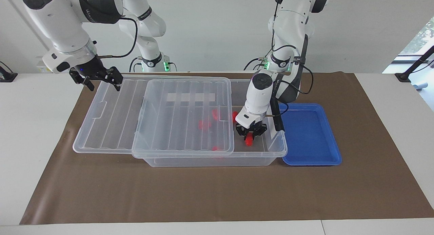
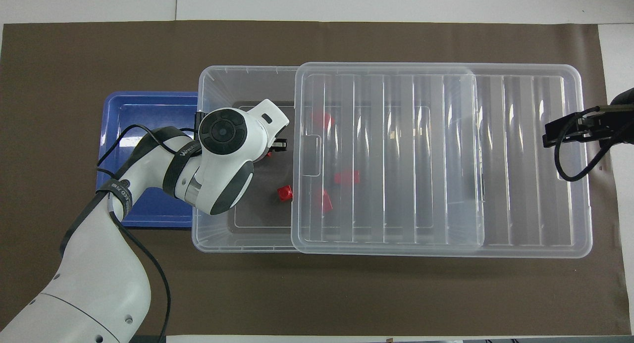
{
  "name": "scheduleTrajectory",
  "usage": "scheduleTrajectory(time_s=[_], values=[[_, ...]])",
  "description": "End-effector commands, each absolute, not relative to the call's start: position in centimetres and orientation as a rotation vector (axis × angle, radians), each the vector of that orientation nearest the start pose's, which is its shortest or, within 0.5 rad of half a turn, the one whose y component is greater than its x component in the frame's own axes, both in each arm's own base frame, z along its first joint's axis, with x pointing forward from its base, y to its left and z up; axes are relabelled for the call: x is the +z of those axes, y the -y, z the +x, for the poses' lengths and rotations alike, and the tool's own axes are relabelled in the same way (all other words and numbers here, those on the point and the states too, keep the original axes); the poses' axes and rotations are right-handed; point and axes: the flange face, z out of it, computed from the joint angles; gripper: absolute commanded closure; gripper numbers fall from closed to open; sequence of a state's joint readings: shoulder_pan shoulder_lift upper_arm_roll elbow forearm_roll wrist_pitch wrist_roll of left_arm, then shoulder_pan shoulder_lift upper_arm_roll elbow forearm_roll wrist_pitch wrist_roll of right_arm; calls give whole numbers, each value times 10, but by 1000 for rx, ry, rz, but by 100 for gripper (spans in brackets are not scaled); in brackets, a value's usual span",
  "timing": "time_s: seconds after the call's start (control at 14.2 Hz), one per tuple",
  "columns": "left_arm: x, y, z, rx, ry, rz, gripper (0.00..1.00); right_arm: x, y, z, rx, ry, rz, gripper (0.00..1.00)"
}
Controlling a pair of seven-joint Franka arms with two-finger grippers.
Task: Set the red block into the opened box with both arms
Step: 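Carry the red block into the open box with the left gripper and release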
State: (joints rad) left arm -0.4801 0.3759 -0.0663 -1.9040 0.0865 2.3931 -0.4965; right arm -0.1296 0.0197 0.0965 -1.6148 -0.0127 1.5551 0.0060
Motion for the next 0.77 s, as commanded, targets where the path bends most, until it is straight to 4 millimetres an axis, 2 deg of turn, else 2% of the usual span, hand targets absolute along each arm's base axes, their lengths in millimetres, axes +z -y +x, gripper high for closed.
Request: scheduleTrajectory(time_s=[0.0, 0.28, 0.49, 0.56, 0.7], values=[[320, 324, 543, -219, -152, -3141, 0, 587, 24, 555, 136, -93, -3158, 0], [361, 315, 538, -218, -145, -3128, 0, 587, 28, 553, 144, -91, -3160, 0], [393, 305, 533, -202, -129, -3114, 0, 587, 42, 553, 166, -125, -3156, 0], [406, 303, 530, -204, -125, -3111, 0, 592, 48, 552, 202, -131, -3152, 0], [430, 298, 523, -196, -119, -3104, 0, 594, 63, 551, 206, -81, -3149, 0]])
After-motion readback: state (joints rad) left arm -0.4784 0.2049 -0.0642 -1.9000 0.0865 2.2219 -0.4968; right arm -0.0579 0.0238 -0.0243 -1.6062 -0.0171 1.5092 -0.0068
